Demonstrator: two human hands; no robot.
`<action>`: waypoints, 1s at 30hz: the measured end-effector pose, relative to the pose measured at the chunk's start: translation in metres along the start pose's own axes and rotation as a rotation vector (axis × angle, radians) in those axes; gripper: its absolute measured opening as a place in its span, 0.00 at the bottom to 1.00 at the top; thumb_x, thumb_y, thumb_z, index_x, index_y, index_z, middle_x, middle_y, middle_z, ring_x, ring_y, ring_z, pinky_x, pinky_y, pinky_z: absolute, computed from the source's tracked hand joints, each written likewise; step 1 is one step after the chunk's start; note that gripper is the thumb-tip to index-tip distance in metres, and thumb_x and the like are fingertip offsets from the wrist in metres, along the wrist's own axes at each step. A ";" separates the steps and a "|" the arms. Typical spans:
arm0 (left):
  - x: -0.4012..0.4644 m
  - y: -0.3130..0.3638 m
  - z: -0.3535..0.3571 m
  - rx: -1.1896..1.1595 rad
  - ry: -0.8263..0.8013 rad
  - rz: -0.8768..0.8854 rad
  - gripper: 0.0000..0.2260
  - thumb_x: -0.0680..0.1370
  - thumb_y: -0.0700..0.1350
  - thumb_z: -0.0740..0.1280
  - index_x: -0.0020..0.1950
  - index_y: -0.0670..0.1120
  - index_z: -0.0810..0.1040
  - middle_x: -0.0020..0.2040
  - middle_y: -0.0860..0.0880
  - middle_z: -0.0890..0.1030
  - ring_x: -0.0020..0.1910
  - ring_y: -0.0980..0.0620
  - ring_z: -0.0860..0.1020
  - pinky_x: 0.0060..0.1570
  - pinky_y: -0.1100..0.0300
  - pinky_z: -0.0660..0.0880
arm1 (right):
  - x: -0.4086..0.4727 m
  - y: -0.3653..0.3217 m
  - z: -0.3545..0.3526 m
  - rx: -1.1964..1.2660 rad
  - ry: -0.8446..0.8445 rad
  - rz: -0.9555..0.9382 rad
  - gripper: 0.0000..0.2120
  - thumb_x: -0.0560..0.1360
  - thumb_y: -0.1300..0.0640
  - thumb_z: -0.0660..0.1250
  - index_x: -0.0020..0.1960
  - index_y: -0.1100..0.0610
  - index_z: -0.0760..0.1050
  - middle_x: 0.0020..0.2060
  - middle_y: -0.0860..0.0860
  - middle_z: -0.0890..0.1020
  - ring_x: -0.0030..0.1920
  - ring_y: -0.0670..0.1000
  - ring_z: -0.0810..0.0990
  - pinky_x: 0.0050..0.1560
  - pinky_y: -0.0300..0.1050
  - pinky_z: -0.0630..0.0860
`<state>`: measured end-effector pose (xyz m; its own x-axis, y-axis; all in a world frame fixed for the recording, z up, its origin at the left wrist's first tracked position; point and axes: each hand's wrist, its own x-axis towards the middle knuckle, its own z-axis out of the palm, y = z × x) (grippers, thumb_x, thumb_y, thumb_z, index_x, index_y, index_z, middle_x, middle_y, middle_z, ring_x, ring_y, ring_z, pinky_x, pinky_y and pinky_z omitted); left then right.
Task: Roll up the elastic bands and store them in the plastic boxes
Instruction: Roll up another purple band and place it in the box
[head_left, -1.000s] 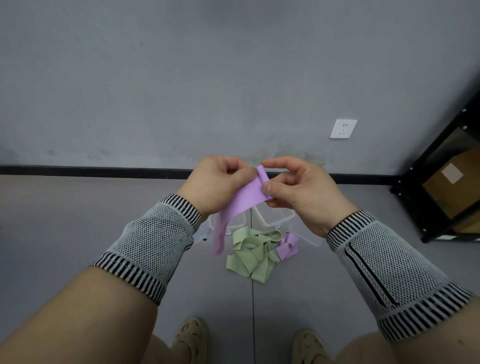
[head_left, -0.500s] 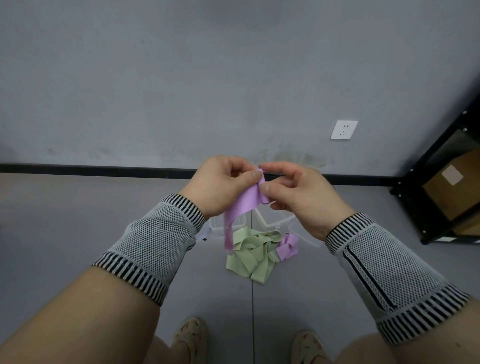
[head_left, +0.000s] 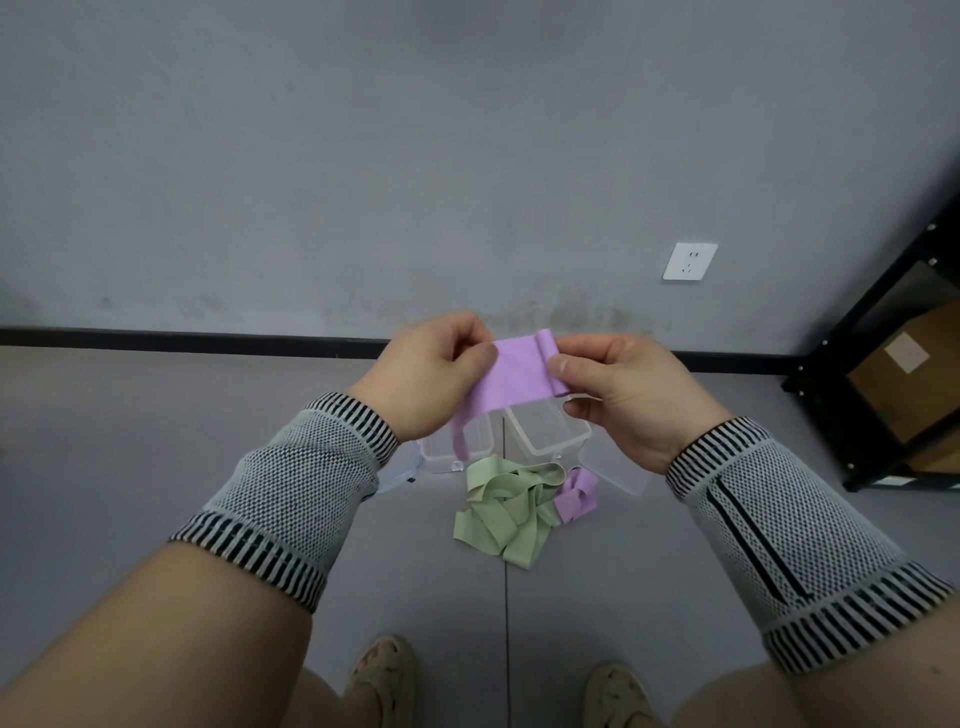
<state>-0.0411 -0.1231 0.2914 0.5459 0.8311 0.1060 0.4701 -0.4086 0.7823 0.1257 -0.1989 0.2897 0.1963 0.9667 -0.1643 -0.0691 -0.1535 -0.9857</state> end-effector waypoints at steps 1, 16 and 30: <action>0.000 0.001 0.001 -0.003 0.008 0.001 0.10 0.79 0.44 0.62 0.38 0.51 0.72 0.36 0.52 0.75 0.36 0.54 0.72 0.42 0.58 0.70 | 0.000 0.000 0.000 0.025 -0.003 0.012 0.07 0.76 0.66 0.64 0.50 0.60 0.80 0.36 0.52 0.81 0.34 0.45 0.75 0.32 0.34 0.72; 0.004 0.007 0.014 0.037 0.187 0.134 0.10 0.76 0.46 0.67 0.37 0.54 0.70 0.34 0.56 0.74 0.34 0.58 0.72 0.37 0.62 0.69 | -0.003 -0.006 -0.003 0.058 0.039 0.042 0.06 0.73 0.67 0.68 0.40 0.58 0.76 0.31 0.51 0.79 0.31 0.46 0.75 0.30 0.34 0.71; 0.001 0.022 0.021 -0.221 0.238 0.016 0.08 0.69 0.45 0.75 0.42 0.53 0.77 0.38 0.52 0.83 0.37 0.58 0.81 0.41 0.64 0.78 | -0.003 0.001 0.016 -0.019 0.160 -0.126 0.10 0.67 0.68 0.73 0.39 0.59 0.73 0.27 0.51 0.77 0.26 0.43 0.74 0.29 0.34 0.70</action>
<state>-0.0152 -0.1389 0.2956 0.3620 0.9010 0.2391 0.2866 -0.3517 0.8912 0.1093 -0.1991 0.2897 0.3555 0.9337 -0.0418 -0.0159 -0.0387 -0.9991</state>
